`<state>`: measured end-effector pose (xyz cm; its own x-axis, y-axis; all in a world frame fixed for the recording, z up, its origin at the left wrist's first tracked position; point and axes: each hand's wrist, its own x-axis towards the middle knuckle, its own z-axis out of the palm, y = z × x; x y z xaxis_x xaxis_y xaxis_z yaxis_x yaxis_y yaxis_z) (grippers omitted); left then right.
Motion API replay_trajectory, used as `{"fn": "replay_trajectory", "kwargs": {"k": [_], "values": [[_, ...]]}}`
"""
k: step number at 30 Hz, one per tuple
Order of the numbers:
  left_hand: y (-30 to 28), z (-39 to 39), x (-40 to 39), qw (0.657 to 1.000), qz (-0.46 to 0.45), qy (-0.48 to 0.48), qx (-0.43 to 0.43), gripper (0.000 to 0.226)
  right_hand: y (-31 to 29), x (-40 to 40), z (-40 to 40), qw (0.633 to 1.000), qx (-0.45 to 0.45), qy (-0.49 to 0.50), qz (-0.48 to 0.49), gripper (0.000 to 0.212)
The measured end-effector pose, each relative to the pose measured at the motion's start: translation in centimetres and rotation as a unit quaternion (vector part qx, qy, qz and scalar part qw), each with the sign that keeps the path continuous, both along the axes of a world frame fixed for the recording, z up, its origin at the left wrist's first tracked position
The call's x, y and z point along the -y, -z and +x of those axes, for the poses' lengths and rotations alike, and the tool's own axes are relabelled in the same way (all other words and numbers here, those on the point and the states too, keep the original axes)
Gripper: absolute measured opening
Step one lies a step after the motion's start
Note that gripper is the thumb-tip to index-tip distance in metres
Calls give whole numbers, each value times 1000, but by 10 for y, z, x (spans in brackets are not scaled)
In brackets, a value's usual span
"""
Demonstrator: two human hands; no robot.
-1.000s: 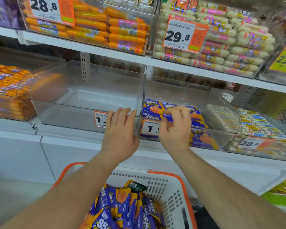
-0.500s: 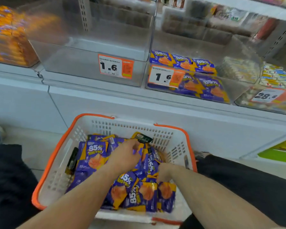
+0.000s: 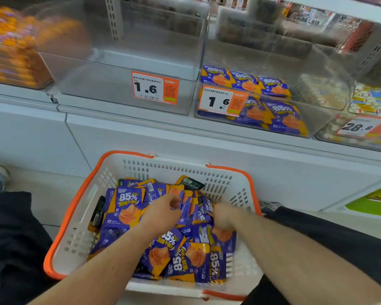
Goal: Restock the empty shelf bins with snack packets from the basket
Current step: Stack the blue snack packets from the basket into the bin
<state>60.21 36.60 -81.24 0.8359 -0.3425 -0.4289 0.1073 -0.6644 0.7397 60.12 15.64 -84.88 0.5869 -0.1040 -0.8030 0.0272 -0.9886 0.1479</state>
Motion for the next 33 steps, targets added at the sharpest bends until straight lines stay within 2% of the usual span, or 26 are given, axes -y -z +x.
{"fn": "replay_trajectory", "kwargs": {"k": [2,4,6,8,11,13,15,18,20,22,23,24,25,26,27,28,30,32,33], "values": [[-5,2,1,999,-26,-41,-19,42,-44,10,17,996,57,43,52,16],[-13,3,6,992,-70,-91,-47,50,-86,19,30,967,131,134,173,17],[-27,5,16,977,-154,-126,-79,41,-114,18,30,886,152,271,343,15],[-45,6,26,957,-248,-127,-86,18,-134,17,31,818,181,335,430,15],[-67,16,36,952,-286,-110,12,22,-151,11,30,750,263,367,484,10],[-83,25,38,945,-295,-127,55,21,-163,3,26,695,372,393,474,21],[-98,36,42,938,-312,-129,78,21,-177,-5,21,651,460,376,472,30],[-128,56,50,927,-331,-128,120,22,-199,-6,29,625,529,322,474,39],[-149,73,56,914,-326,-127,205,16,-221,0,42,585,584,314,466,44],[-165,93,61,875,-260,-132,387,33,-247,14,58,535,634,331,451,44],[-169,103,62,850,-180,-123,480,52,-258,24,69,517,648,348,438,40],[-169,114,62,836,-82,-99,534,68,-267,36,81,502,656,368,427,33],[-170,123,62,831,16,-65,552,78,-275,48,92,491,657,387,421,26],[-168,130,62,833,100,-29,544,82,-279,60,104,497,652,406,403,20],[-162,135,64,825,154,0,544,83,-280,70,114,519,641,418,379,17],[-157,137,64,811,185,19,554,81,-279,77,121,561,621,426,344,15],[-148,140,66,793,194,12,578,77,-276,86,129,640,576,429,271,15],[-145,140,68,783,183,-10,595,72,-274,85,132,688,545,427,219,27],[-145,140,69,779,181,-16,601,71,-273,83,134,728,525,402,182,29]]}}
